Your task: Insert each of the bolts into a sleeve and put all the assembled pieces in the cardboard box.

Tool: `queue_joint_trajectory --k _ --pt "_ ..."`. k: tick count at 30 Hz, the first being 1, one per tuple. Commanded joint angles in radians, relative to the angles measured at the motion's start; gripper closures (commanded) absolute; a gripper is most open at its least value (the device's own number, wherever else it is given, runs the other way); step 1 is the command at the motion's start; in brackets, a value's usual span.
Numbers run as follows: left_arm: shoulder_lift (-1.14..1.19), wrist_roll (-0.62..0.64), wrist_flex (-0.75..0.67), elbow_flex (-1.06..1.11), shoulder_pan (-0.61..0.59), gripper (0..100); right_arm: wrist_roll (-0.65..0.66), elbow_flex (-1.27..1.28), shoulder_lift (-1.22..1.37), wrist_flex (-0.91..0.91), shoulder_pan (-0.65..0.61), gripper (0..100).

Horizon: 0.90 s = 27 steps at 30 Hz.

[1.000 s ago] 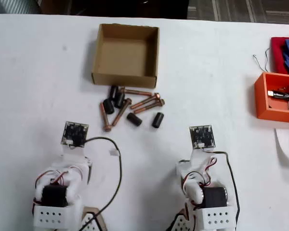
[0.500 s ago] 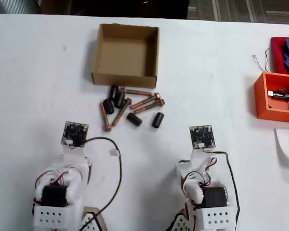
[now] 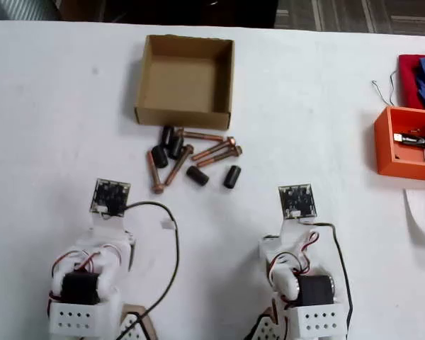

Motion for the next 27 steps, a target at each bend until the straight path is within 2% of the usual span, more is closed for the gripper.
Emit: queue_joint_trajectory --k 1,14,21,24,27 --pt "-0.026 0.002 0.003 0.019 0.009 97 -0.002 0.009 -0.004 -0.013 0.005 97.8" --pt "-0.026 0.002 0.003 0.019 0.009 97 0.003 0.009 -0.004 -0.028 0.002 97.8" --pt "-0.026 0.002 0.003 0.019 0.009 97 0.005 0.009 -0.004 -0.096 0.012 97.8" --pt "-0.026 0.002 0.003 0.019 0.009 97 0.005 0.009 -0.002 -0.176 0.012 96.4" --pt "-0.026 0.002 0.003 0.019 0.009 97 0.005 0.009 -0.002 -0.268 0.012 90.7"
